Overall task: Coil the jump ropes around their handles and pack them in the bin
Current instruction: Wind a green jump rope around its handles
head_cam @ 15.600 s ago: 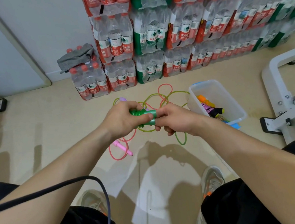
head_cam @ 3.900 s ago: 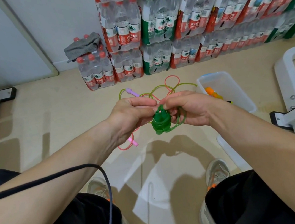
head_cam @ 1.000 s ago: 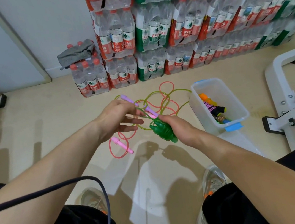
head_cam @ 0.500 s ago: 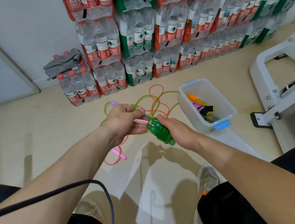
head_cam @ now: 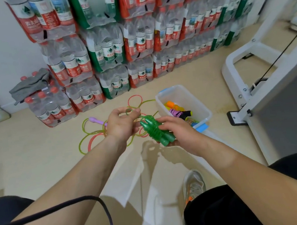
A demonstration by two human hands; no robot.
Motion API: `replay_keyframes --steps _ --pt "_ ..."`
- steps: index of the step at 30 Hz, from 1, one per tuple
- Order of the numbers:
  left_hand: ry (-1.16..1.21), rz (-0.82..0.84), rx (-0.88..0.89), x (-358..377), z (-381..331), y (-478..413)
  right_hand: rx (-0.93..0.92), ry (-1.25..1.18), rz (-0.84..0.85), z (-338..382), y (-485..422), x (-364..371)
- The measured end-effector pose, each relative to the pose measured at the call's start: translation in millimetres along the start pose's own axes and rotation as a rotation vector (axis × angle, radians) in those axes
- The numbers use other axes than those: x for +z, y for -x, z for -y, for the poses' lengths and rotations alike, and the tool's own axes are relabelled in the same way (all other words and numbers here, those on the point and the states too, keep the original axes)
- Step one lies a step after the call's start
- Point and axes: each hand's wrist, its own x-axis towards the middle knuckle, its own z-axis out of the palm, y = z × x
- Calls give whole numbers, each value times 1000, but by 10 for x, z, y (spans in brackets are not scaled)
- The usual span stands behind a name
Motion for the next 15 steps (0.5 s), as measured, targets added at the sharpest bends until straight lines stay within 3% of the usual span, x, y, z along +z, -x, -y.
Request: replay_keyframes --steps 4,15 --pt "72 41 -77 337 86 -121 4 -94 -98 43 -77 -239" --pt "-130 302 -245 1020 462 -741 79 -83 -388 -333 -857 -1023"
